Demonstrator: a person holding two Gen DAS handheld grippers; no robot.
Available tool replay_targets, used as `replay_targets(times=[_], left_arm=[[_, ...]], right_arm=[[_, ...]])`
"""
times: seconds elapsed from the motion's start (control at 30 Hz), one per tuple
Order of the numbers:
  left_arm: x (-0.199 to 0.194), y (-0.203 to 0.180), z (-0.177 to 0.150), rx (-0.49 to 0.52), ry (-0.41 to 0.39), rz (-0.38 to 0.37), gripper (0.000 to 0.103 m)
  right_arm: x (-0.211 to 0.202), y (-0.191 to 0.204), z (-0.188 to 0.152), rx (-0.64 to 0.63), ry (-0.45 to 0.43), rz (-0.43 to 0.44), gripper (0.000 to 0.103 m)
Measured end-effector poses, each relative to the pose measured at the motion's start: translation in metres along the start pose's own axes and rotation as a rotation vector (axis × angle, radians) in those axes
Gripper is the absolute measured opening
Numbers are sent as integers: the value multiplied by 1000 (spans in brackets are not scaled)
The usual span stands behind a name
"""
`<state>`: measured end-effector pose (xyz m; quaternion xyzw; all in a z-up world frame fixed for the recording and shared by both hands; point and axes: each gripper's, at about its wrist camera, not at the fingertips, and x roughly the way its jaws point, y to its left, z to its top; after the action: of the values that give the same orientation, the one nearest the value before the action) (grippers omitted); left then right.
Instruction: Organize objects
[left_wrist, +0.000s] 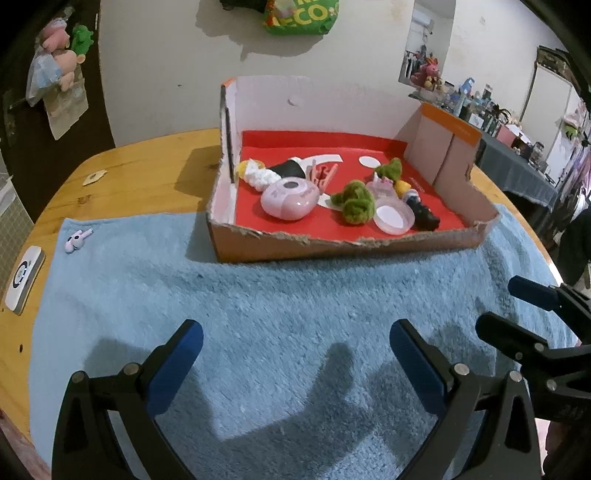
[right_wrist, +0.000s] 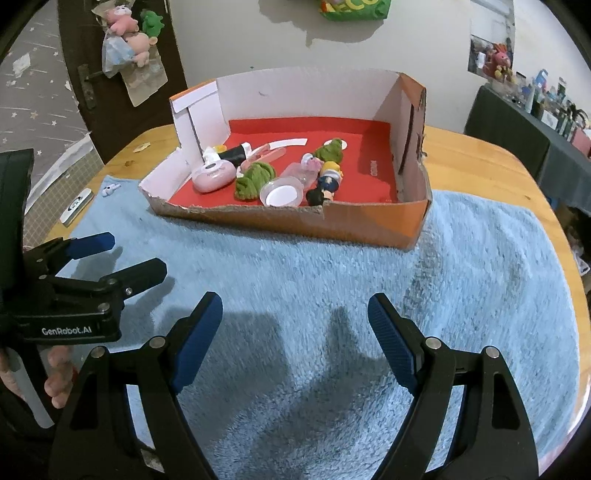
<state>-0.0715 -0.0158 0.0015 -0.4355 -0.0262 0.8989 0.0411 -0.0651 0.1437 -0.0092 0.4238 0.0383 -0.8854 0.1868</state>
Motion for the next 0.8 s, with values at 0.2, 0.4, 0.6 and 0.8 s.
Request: replay_targets(times=[0.2, 0.4, 0.6, 0.8], left_arm=[[4, -4, -6, 12, 14, -15, 103], [8, -5, -11, 9, 34, -26, 103], [12, -5, -14, 6, 48, -26, 103], [14, -3, -16, -2, 46, -17, 103]], right_arm=[[4, -2, -7, 15, 7, -4, 81], [8, -3, -12, 19, 18, -6, 81], [10, -2, -16, 11, 19, -22, 81], [14, -4, -18, 16, 27, -29, 81]])
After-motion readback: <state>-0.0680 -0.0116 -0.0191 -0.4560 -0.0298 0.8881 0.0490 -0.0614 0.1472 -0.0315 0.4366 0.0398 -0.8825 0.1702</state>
